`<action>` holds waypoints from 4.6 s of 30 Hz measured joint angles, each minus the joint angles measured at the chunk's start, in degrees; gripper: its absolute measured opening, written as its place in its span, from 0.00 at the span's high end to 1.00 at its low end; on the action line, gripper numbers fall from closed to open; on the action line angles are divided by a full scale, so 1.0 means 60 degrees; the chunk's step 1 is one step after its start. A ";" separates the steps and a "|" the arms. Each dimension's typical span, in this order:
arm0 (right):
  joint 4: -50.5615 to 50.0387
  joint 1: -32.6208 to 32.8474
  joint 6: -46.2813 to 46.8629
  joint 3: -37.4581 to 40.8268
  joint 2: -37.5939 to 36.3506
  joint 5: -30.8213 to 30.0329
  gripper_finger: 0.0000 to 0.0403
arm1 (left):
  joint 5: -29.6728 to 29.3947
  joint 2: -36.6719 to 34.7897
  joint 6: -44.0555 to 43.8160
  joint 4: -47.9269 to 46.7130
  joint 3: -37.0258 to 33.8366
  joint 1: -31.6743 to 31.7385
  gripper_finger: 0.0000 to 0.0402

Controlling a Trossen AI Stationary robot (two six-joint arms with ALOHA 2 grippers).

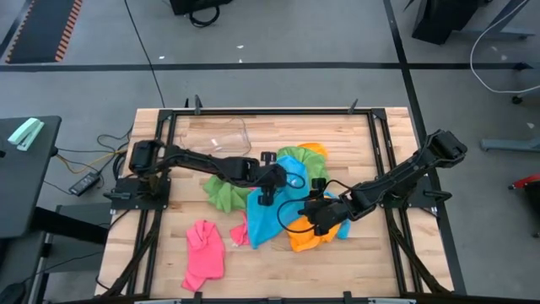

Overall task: Fold microfiber towels
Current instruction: Fold the left blue microfiber towel

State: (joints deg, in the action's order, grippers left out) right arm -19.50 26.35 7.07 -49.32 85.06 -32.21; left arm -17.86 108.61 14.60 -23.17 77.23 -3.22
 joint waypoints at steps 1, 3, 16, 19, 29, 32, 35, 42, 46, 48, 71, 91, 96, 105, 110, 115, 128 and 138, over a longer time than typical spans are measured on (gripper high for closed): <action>-0.0065 0.0011 0.0024 0.0000 0.0000 -0.0075 0.58 | 0.0008 -0.0002 0.0238 0.0045 0.0000 -0.0113 0.80; -0.0111 0.0014 0.0044 0.0000 0.0000 -0.0162 0.58 | 0.0015 -0.0002 0.0602 0.0079 0.0000 -0.0322 0.78; 0.0071 0.0162 0.0117 0.0000 -0.0002 -0.0418 0.58 | -0.2016 0.0749 0.1696 0.1149 0.0000 -0.0878 0.61; 0.0080 0.0203 0.0121 0.0000 -0.0004 -0.0416 0.58 | -0.2173 0.0783 0.1683 0.1179 0.0004 -0.0892 0.63; 0.0350 0.0193 0.0106 0.0000 -0.0007 -0.0666 0.58 | -0.2169 0.0785 0.1426 0.1421 0.0001 -0.0892 0.82; 0.0385 0.0196 0.0123 0.0000 -0.0007 -0.0700 0.58 | -0.2118 0.0781 0.1455 0.1698 0.0002 -0.0900 0.91; 0.0386 0.0196 0.0129 0.0000 -0.0007 -0.1010 0.58 | -0.1564 0.0728 0.1478 0.1855 0.0000 -0.0943 0.97; 0.0417 0.0274 0.0637 0.0000 -0.0007 -0.1414 0.58 | -0.1484 0.0548 0.1357 0.2419 0.0000 -0.1297 0.98; 0.0569 0.0369 0.0881 0.0000 -0.0007 -0.1818 0.58 | -0.1585 0.0497 0.1431 0.2962 0.0004 -0.1402 0.97; 0.0618 0.0382 0.1024 0.0000 -0.0007 -0.1842 0.58 | -0.1725 0.0498 0.1490 0.2992 0.0004 -0.1397 0.97; -0.0286 0.0217 0.3271 -0.0004 -0.0007 -0.2979 0.58 | -0.2071 0.0504 0.1808 0.4208 0.0004 -0.1362 0.97; -0.0621 0.0174 0.4365 -0.0004 -0.0007 -0.3737 0.66 | -0.2096 0.0508 0.1929 0.4549 0.0004 -0.1366 0.96; -0.0726 0.0174 0.4368 -0.0004 -0.0007 -0.3676 0.79 | -0.2096 0.0508 0.1888 0.4563 0.0004 -0.1373 0.95; -0.0817 0.0200 0.4272 -0.0007 -0.0007 -0.3458 0.90 | -0.1908 0.0508 0.1936 0.4514 0.0004 -0.1378 0.91; -0.1070 0.0445 0.3713 -0.0007 -0.0007 -0.3116 0.90 | -0.1885 0.0508 0.2095 0.4191 0.0004 -0.1299 0.73; -0.1108 0.1210 0.2738 -0.0011 -0.0007 -0.2892 0.90 | -0.1868 0.0508 0.2072 0.3798 0.0007 -0.1091 0.62; -0.1717 0.2087 0.3305 -0.0015 -0.0007 -0.2633 0.90 | -0.0443 0.0464 0.2543 0.2242 0.0011 -0.0849 0.62; -0.1659 0.2087 0.3363 -0.0018 -0.0007 -0.2614 0.90 | -0.1816 0.0531 0.3080 0.1466 0.0011 -0.0924 0.60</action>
State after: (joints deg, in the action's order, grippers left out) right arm -29.45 38.87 27.24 -49.43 85.01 -47.90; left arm -28.75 111.80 33.08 -14.37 77.30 -8.77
